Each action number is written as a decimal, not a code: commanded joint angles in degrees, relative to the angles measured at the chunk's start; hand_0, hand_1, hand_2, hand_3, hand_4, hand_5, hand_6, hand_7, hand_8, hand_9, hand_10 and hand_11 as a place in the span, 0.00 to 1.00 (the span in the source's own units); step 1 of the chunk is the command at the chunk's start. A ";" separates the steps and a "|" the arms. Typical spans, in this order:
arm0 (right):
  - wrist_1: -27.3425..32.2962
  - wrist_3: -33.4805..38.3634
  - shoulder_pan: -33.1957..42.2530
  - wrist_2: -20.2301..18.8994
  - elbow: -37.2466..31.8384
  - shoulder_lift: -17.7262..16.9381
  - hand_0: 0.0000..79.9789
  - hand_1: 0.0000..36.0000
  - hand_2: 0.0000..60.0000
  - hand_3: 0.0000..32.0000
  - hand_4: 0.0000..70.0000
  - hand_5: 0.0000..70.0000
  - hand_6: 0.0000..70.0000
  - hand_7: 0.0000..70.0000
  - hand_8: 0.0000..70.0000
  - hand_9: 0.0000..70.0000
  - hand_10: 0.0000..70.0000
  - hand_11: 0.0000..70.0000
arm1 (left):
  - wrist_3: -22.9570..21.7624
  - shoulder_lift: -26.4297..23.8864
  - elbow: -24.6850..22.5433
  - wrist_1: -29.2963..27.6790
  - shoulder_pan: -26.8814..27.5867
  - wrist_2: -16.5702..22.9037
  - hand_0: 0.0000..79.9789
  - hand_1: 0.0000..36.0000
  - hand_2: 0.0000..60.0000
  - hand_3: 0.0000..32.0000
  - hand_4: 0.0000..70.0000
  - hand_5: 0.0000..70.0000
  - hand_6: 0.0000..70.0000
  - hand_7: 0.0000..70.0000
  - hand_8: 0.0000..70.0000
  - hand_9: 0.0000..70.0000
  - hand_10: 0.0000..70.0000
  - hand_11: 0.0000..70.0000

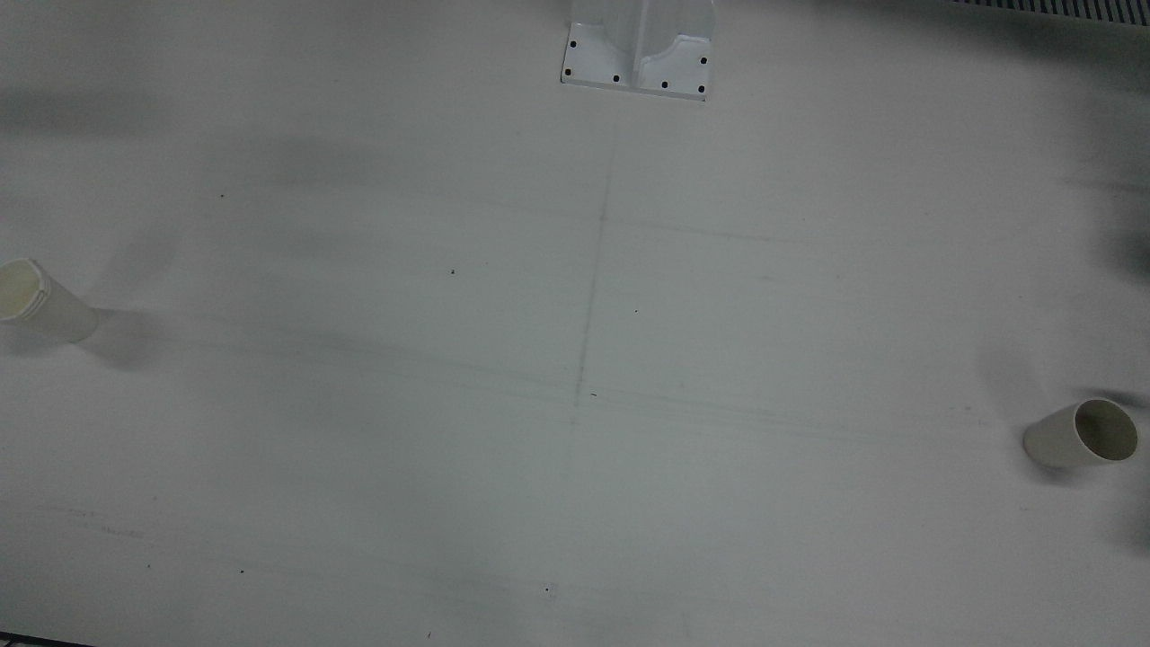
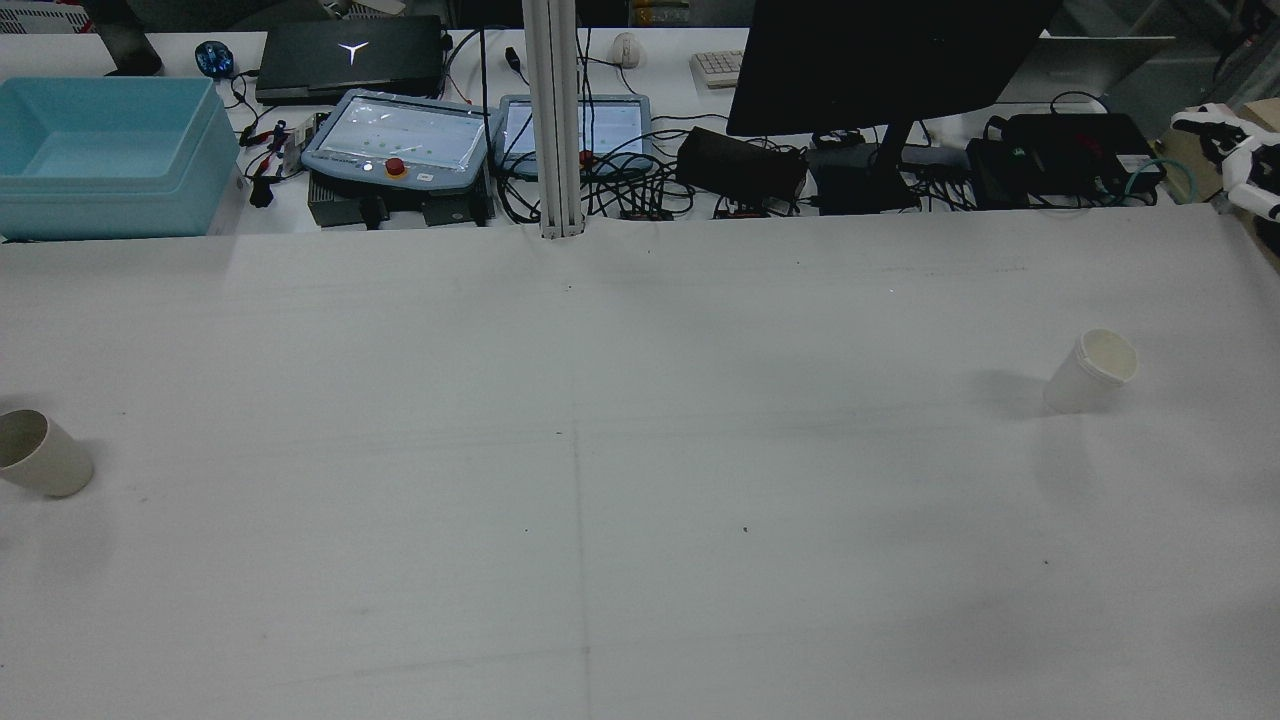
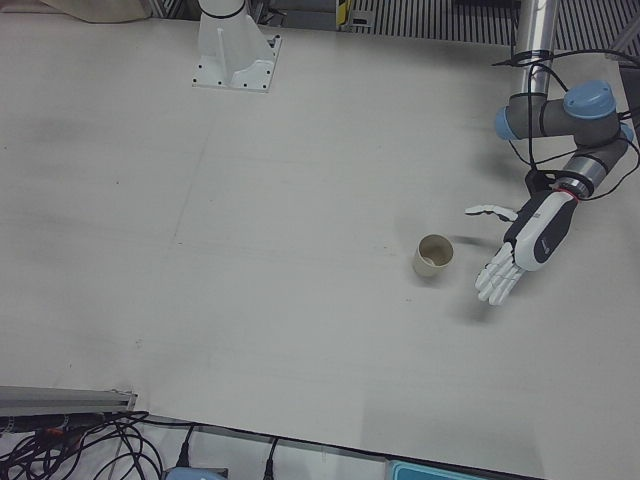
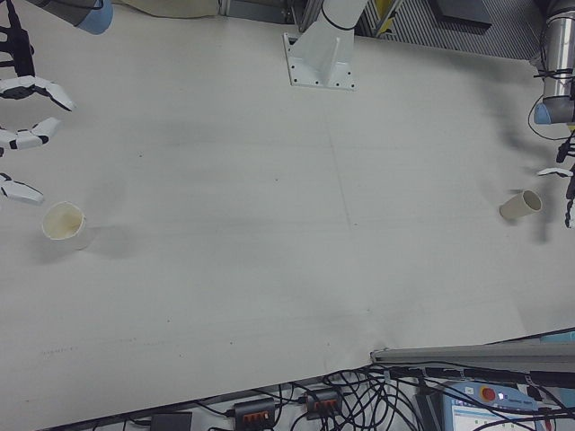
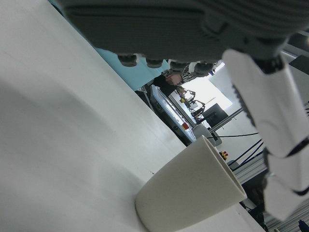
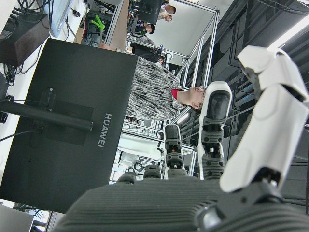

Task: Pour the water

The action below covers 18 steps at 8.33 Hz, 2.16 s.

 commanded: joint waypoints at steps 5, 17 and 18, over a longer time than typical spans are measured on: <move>-0.26 -0.24 -0.68 -0.07 0.53 0.08 0.59 0.40 0.52 0.00 0.70 0.57 0.22 0.31 0.03 0.04 0.00 0.00 | 0.28 -2.33 1.17 0.46 10.61 -9.51 0.52 0.31 0.36 0.15 0.10 0.00 0.01 0.05 0.00 0.00 0.00 0.00; -0.61 -0.51 -0.86 -0.07 0.71 -0.45 0.58 0.39 0.50 0.00 0.68 0.58 0.21 0.29 0.03 0.04 0.00 0.00 | -3.94 -5.85 3.46 2.39 12.74 -13.57 0.49 0.20 0.50 0.00 0.74 1.00 0.14 0.20 0.02 0.04 0.07 0.09; -0.61 -0.42 -0.77 -0.16 0.62 -0.54 0.58 0.39 0.49 0.00 0.66 0.58 0.20 0.29 0.03 0.04 0.00 0.00 | -5.25 -5.77 3.46 2.66 12.74 -13.66 0.54 0.26 0.50 0.00 0.80 1.00 0.16 0.22 0.03 0.05 0.08 0.11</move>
